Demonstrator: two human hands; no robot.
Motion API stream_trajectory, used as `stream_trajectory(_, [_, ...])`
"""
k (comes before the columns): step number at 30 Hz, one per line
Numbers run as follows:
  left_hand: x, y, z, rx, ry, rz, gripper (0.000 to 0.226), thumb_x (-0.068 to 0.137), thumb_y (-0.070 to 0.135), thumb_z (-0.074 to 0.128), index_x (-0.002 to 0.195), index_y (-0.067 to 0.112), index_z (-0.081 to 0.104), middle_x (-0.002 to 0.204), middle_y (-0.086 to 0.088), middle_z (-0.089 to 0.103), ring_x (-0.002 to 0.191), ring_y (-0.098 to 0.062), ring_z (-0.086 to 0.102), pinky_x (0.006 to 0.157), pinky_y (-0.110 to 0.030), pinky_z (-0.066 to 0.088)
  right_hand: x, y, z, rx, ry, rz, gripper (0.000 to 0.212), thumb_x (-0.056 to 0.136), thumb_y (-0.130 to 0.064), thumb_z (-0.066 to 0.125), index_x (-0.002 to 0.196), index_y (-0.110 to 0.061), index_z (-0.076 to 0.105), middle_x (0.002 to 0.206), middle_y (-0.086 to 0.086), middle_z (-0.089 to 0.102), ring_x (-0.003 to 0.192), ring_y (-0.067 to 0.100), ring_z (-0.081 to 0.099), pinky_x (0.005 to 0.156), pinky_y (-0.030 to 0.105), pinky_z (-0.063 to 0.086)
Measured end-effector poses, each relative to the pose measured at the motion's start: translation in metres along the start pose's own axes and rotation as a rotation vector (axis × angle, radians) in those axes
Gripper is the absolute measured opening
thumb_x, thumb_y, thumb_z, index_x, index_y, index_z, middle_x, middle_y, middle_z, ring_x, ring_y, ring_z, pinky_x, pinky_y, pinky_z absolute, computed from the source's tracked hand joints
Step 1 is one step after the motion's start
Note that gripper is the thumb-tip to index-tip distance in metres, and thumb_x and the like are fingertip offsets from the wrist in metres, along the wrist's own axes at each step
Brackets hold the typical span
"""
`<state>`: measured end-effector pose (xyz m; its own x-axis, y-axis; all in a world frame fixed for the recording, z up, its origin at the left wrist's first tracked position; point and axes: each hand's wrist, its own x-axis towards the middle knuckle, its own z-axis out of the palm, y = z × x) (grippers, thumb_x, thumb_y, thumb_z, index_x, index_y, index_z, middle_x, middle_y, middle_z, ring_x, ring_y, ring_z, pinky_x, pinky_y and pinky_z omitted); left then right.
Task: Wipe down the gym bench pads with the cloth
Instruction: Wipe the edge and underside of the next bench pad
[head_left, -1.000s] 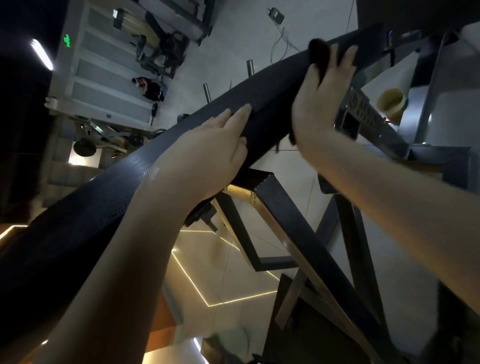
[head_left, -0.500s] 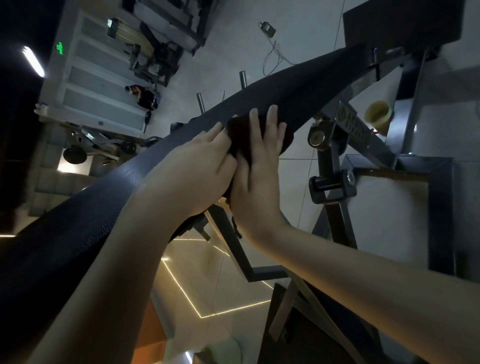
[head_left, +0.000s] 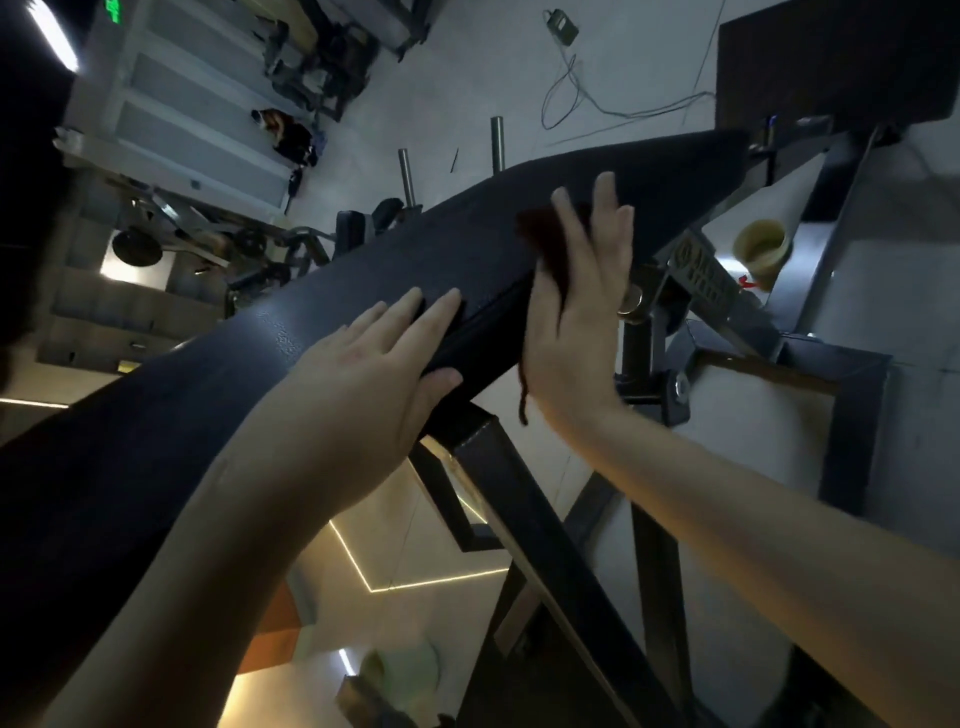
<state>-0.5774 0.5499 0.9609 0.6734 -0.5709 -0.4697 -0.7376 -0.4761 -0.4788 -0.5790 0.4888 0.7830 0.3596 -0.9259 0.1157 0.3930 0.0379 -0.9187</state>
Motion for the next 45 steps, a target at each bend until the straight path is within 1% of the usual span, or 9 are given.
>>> stream_trajectory(6, [0.004,-0.004,0.004,0.027,0.006,0.001,0.064,0.088,0.051,0.017,0.144,0.040,-0.012,0.165,0.005,0.001,0.151,-0.015,0.002,0.113,-0.025,0.002,0.089,0.042,-0.039,-0.154,0.153,0.376,0.046,0.104,-0.017,0.034,0.150,-0.012,0.030,0.163,0.008,0.010,0.150,0.028,0.001,0.122,0.039,0.002])
stream_trajectory(19, [0.025,0.011,0.003,0.021,0.004,-0.083,0.064,0.098,0.055,0.023,0.156,0.038,0.001,0.166,-0.002,0.007,0.152,-0.024,0.007,0.120,-0.040,0.011,-0.002,-0.027,-0.002,0.096,-0.017,0.378,0.054,0.103,-0.012,0.038,0.153,-0.022,0.020,0.163,-0.005,-0.006,0.148,0.013,-0.013,0.116,0.025,0.001])
stream_trajectory(24, [0.059,0.026,-0.001,0.053,-0.067,-0.082,0.069,0.099,0.058,0.029,0.156,0.036,-0.004,0.165,-0.010,0.004,0.151,-0.035,0.005,0.121,-0.046,0.008,0.065,0.011,-0.019,-0.041,0.206,0.471,0.046,0.104,-0.018,0.038,0.150,-0.020,0.032,0.163,0.005,0.008,0.150,0.023,0.002,0.123,0.042,0.009])
stream_trajectory(28, [0.081,0.036,-0.004,0.019,-0.110,-0.081,0.070,0.098,0.060,0.029,0.155,0.039,-0.007,0.165,-0.012,0.000,0.151,-0.038,0.002,0.123,-0.050,0.005,0.127,0.058,-0.051,-0.079,0.291,0.539,0.041,0.104,-0.017,0.035,0.144,-0.015,0.041,0.158,0.005,0.028,0.147,0.019,0.021,0.119,0.028,0.014])
stream_trajectory(33, [0.095,0.044,-0.002,-0.003,-0.094,-0.093,0.069,0.099,0.060,0.029,0.156,0.039,-0.005,0.165,-0.014,0.001,0.150,-0.039,0.001,0.122,-0.053,0.005,0.145,0.071,-0.059,0.006,0.374,0.613,0.036,0.102,-0.020,0.035,0.136,-0.016,0.049,0.135,-0.001,0.053,0.127,0.013,0.049,0.110,0.026,0.035])
stream_trajectory(36, [0.100,0.046,-0.001,-0.016,-0.100,-0.092,0.069,0.099,0.059,0.030,0.155,0.040,-0.006,0.165,-0.014,-0.001,0.150,-0.039,0.000,0.122,-0.054,0.004,0.112,0.037,-0.047,0.014,0.256,0.627,0.042,0.103,-0.016,0.035,0.144,-0.023,0.041,0.154,-0.001,0.034,0.143,0.017,0.030,0.119,0.038,0.026])
stream_trajectory(39, [0.102,0.046,0.000,-0.033,-0.091,-0.082,0.068,0.101,0.057,0.031,0.155,0.040,-0.006,0.165,-0.015,-0.001,0.150,-0.040,0.000,0.121,-0.055,0.004,0.056,0.000,-0.028,0.001,0.026,0.522,0.051,0.103,-0.009,0.037,0.151,-0.026,0.029,0.164,-0.005,0.001,0.150,0.017,-0.002,0.116,0.028,0.013])
stream_trajectory(41, [0.102,0.046,0.000,-0.031,-0.081,-0.080,0.067,0.102,0.055,0.031,0.155,0.040,-0.006,0.165,-0.016,-0.001,0.150,-0.041,0.000,0.121,-0.056,0.004,0.037,-0.005,-0.021,-0.018,-0.030,0.461,0.052,0.104,-0.010,0.037,0.152,-0.024,0.025,0.163,-0.006,-0.006,0.149,0.015,-0.009,0.113,0.021,0.011])
stream_trajectory(45, [0.102,0.048,0.001,-0.018,-0.091,-0.082,0.069,0.100,0.059,0.030,0.155,0.039,-0.008,0.165,-0.015,-0.002,0.150,-0.040,-0.001,0.121,-0.054,0.003,0.073,0.027,-0.028,-0.143,0.038,0.402,0.050,0.104,-0.013,0.036,0.152,-0.019,0.027,0.164,0.002,-0.003,0.150,0.021,-0.006,0.117,0.029,0.000])
